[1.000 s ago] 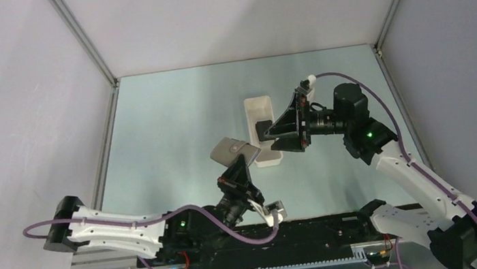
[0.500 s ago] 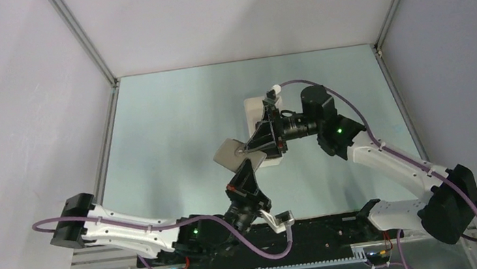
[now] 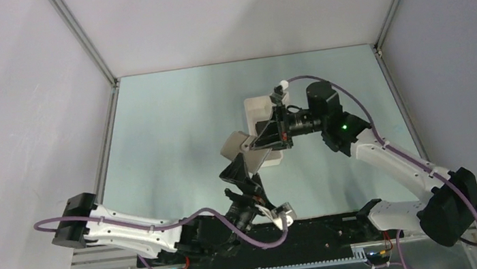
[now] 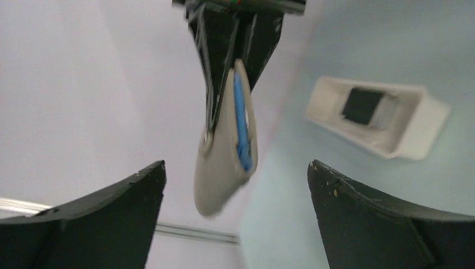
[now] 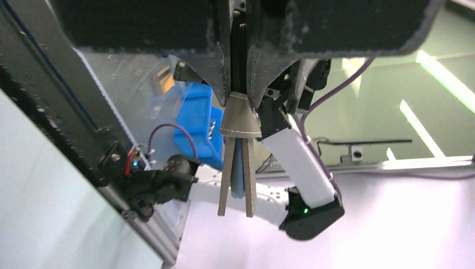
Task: Put the credit cards into the card holder
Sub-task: Open the card holder at the center of the board.
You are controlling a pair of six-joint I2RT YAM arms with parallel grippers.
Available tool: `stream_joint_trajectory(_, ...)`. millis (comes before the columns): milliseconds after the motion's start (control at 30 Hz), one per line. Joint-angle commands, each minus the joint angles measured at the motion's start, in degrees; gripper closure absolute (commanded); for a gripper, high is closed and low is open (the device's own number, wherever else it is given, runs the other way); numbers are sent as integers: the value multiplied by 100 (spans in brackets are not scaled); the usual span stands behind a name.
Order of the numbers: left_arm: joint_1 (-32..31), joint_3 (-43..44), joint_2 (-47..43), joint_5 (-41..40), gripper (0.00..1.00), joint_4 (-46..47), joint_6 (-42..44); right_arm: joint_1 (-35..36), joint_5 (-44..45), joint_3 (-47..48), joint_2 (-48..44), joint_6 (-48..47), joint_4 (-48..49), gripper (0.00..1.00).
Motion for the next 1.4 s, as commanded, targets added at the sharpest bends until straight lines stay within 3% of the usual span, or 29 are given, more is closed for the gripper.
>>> stream_joint_trajectory(0, 109, 157, -422, -131, 0, -117, -3375, -562, -28, 258, -429, -1060, -1016, 100)
stream_joint_trajectory(100, 425, 404, -914, 699, 0, -1531, -5951, -942, -115, 258, -630, -1692, -1572, 100)
stream_joint_trajectory(133, 751, 514, -990, 994, 0, -2466, -7400, -1126, -155, 264, -726, -2030, -1885, 100)
stream_joint_trajectory(200, 1354, 766, -1184, 1905, 0, -3410, -9068, -1400, -272, 260, -846, -2548, -2342, 100)
stream_joint_trajectory(233, 1543, 769, -1361, 2661, 0, -3538, -9465, -1566, -348, 263, -918, -2709, -2644, 100)
stream_joint_trajectory(367, 2889, 25, -2122, 5037, 0, -3006, -11364, -1869, -659, 258, -1068, -3709, -3312, 100)
stream_joint_trajectory(533, 4908, -977, -2406, 8037, 0, -1014, -13682, -1901, -1221, 265, -1123, -4081, -3508, 100)
stream_joint_trajectory(667, 5420, -888, -1554, 10065, 0, -272, -14250, -1782, -1558, 264, -1144, -4195, -3451, 100)
stream_joint_trajectory(800, 5433, -640, -1017, 10754, 1, 81, -14237, -1336, -1645, 258, -1087, -4118, -3249, 100)
stream_joint_trajectory(933, 5434, -491, -765, 11053, 10, 301, -14268, -964, -1454, 257, -1045, -3957, -3065, 100)
stream_joint_trajectory(1167, 5435, -623, -808, 11142, 52, 616, -14504, -889, -1312, 259, -1044, -3516, -2604, 100)
stream_joint_trajectory(1300, 5426, -690, -884, 11212, 50, 650, -14586, -882, -1317, 260, -997, -3277, -2303, 100)
stream_joint_trajectory(1367, 5426, -710, -896, 11222, 54, 650, -14592, -846, -1284, 258, -958, -3128, -2108, 100)
